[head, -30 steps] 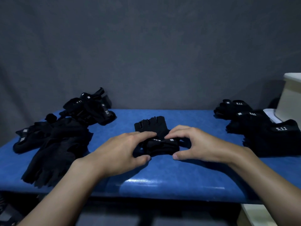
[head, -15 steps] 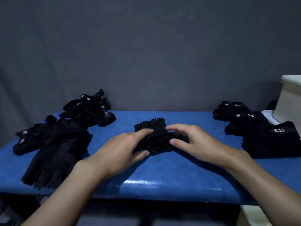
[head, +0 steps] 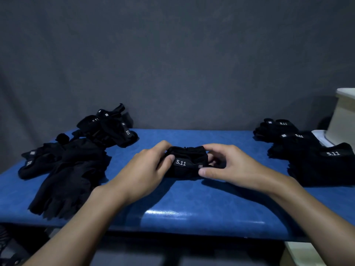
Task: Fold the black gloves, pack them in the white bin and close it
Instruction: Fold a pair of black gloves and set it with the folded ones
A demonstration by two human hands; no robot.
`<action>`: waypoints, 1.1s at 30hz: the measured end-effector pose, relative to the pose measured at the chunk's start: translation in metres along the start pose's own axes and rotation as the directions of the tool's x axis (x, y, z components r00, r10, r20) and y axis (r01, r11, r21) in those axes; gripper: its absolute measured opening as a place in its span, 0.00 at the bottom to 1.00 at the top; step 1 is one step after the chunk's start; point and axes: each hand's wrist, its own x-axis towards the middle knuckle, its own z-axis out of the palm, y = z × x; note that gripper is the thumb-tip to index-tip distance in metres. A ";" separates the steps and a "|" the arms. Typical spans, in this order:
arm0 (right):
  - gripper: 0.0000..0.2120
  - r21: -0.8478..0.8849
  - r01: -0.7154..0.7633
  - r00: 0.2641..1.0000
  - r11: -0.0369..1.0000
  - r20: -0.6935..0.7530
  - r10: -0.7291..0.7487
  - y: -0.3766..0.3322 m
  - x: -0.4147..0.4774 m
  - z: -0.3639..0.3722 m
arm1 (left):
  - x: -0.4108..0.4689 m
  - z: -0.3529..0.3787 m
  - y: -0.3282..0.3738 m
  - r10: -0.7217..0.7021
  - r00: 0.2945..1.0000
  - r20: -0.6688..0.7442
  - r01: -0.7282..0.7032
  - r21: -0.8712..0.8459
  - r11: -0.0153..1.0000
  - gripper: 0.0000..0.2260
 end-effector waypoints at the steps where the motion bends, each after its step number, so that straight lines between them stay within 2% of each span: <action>1: 0.15 0.013 0.008 1.000 1.000 -0.014 -0.008 0.001 0.001 0.001 | 0.000 0.000 0.001 -0.019 1.000 -0.008 0.018 -0.028 0.999 0.03; 4: 0.06 0.047 0.015 0.995 0.999 -0.094 -0.010 0.003 0.004 0.004 | 0.001 0.001 0.003 -0.083 0.995 -0.061 0.077 -0.094 0.993 0.06; 7: 0.10 0.065 0.026 0.989 0.998 -0.149 -0.016 0.006 0.007 0.010 | 0.002 0.003 0.005 -0.108 0.988 -0.108 0.094 -0.123 0.988 0.07; 10: 0.11 0.059 0.024 0.984 0.998 -0.179 -0.013 0.008 0.011 0.015 | 0.001 0.003 0.004 -0.137 0.989 -0.062 0.129 -0.119 0.985 0.18; 12: 0.09 0.047 0.007 0.981 0.999 -0.192 0.002 0.011 0.014 0.018 | 0.000 0.001 0.003 -0.148 0.988 -0.036 0.142 -0.127 0.982 0.22; 17: 0.15 0.034 -0.040 0.974 0.999 -0.221 0.047 0.012 0.019 0.022 | 0.001 0.000 0.004 -0.152 0.988 0.008 0.152 -0.136 0.979 0.19; 21: 0.10 -0.001 -0.050 0.965 0.999 -0.258 0.048 0.014 0.025 0.027 | 0.004 0.003 0.002 -0.162 0.987 -0.003 0.161 -0.111 0.981 0.14; 26: 0.17 -0.137 -0.075 0.926 0.988 -0.377 0.018 0.012 0.026 0.033 | 0.006 0.006 0.000 -0.211 0.977 -0.037 0.207 -0.083 0.975 0.19; 33: 0.11 -0.271 0.043 0.953 0.962 -0.277 -0.121 0.007 0.018 0.033 | 0.009 0.008 0.002 -0.136 0.985 -0.110 0.135 -0.017 0.991 0.12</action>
